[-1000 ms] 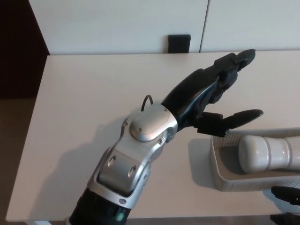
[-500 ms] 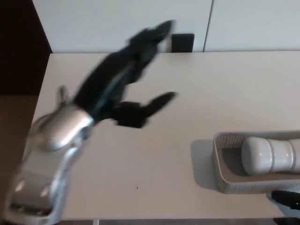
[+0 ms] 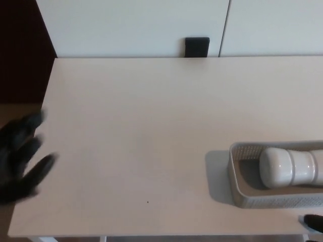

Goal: The robot walk up to a desk on which a bottle is kept on the left hand side and a container is kept on the right hand side. The robot uses its left hand to pick up the bottle and places it in the container.

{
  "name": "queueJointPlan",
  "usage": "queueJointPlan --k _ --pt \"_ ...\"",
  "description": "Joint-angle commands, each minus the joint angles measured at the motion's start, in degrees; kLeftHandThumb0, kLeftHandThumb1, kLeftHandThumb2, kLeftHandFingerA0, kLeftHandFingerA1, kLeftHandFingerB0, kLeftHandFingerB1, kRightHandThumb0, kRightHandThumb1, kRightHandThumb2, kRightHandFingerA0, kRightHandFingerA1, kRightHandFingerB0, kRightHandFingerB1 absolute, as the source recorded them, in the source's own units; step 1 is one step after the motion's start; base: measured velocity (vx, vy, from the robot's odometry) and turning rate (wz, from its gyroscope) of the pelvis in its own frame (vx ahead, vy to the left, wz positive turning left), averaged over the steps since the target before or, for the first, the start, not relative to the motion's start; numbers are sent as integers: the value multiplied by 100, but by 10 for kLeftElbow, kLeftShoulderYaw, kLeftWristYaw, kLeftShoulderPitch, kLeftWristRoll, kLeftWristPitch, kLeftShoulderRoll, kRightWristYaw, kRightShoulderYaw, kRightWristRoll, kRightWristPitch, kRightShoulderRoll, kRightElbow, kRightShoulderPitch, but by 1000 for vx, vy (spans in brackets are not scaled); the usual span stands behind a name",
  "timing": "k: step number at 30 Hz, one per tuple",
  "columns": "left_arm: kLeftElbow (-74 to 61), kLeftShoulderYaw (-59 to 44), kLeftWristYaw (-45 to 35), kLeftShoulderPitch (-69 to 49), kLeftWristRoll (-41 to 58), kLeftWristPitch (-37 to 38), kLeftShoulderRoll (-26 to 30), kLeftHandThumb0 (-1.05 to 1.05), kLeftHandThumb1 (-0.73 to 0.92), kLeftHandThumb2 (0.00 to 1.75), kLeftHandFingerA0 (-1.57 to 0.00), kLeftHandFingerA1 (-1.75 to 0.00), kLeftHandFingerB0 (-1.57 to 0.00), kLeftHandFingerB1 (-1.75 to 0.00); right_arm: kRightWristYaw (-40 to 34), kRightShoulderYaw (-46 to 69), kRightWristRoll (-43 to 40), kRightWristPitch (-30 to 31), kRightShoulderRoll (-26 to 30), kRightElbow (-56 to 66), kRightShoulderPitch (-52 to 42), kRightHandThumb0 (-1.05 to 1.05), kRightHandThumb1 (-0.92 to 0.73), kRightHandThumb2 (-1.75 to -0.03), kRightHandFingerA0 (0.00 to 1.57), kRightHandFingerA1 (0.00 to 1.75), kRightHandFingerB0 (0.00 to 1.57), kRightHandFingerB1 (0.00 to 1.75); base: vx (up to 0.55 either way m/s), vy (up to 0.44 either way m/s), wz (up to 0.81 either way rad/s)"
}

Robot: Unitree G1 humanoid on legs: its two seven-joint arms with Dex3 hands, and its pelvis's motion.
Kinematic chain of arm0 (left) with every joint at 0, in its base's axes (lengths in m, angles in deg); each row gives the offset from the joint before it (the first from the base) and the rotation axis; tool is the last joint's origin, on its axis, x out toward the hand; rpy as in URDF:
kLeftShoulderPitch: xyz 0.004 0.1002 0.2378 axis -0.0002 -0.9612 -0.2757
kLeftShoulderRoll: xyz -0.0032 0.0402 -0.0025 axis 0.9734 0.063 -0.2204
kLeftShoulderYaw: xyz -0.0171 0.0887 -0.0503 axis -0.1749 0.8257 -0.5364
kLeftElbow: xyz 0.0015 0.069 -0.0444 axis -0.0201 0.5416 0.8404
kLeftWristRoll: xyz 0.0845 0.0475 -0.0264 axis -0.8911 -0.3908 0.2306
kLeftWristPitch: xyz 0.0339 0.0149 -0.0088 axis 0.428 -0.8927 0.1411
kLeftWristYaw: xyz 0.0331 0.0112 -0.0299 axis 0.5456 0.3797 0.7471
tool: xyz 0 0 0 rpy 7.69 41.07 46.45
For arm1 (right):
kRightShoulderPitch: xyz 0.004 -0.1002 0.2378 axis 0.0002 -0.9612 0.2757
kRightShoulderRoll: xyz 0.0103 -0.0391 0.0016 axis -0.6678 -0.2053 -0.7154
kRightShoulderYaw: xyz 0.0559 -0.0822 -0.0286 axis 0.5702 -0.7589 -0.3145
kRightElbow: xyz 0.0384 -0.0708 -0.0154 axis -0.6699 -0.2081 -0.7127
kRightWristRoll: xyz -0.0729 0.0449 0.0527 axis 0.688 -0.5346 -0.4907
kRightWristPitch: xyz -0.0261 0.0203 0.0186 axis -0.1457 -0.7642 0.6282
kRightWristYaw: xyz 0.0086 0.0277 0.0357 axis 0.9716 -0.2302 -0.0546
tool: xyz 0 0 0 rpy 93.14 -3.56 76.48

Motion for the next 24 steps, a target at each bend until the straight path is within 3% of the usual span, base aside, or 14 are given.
queueJointPlan --k 1,3,8,9,10,11,16,17,19,20,21,22,23,24 --pt "357 -251 -94 -197 99 209 95 -35 43 99 -1 -49 0 -47 146 119 -97 -110 24 -226 -100 -49 -81 -63 31 48 31 43 0 0 0" --pt "397 -245 -85 -193 92 212 105 -35 46 101 -1 -48 0 -47 163 124 -96 -122 35 -267 -100 -50 -62 -99 33 57 38 57 0 0 0" --pt "468 -238 -75 -182 83 224 119 -35 47 102 -1 -48 -1 -47 181 133 -96 -133 46 -296 -116 -50 -65 -100 38 59 40 58 0 0 2" --pt "485 -238 -71 -177 83 222 121 -62 71 62 -22 -34 -17 -28 186 140 -104 -121 46 -308 -114 -47 -65 -100 46 64 45 62 0 0 0" --pt "499 -238 -69 -174 83 222 123 -62 71 62 -22 -34 -17 -28 191 144 -110 -113 46 -318 -111 -47 -65 -100 46 64 45 62 0 0 0" --pt "519 -231 -62 -172 75 227 128 -63 74 62 -22 -33 -17 -28 192 147 -111 -110 48 -337 -108 -48 -83 -64 48 52 55 55 0 0 0" --pt "602 -215 -34 -157 54 253 142 -60 74 62 -25 -37 -20 -29 206 150 -97 -138 58 -460 -76 -46 -85 -65 49 55 58 61 0 0 0" --pt "621 -213 -31 -152 54 248 143 -65 63 84 -16 -44 -9 -39 199 146 -84 -149 63 -496 -66 -47 -70 -106 45 63 57 68 0 0 0" --pt "646 -209 -30 -146 54 245 145 -65 63 84 -16 -44 -9 -39 193 141 -71 -160 70 -538 -54 -47 -70 -106 45 63 57 68 0 0 0" --pt "663 -205 -25 -144 50 247 145 -63 74 62 -25 -37 -15 -28 171 132 -52 -169 72 -551 -53 -50 -86 -65 43 43 62 53 0 0 0" --pt "676 -201 -22 -142 47 251 144 -63 74 62 -25 -37 -15 -28 156 126 -40 -176 72 -557 -54 -50 -86 -65 43 43 62 53 0 0 0" --pt "698 -194 -18 -136 43 248 144 -67 61 83 -18 -43 -8 -37 146 122 -33 -179 72 -578 -47 -49 -65 -100 31 54 52 63 0 0 0" --pt "728 -183 -18 -129 37 244 143 -65 62 83 -18 -45 -8 -38 132 113 -22 -180 73 -606 -37 -50 -85 -65 32 40 41 43 0 0 0" --pt "740 -178 -20 -126 35 245 142 -65 62 83 -18 -45 -8 -38 125 107 -15 -181 74 -614 -33 -50 -85 -65 32 40 41 43 0 0 0"
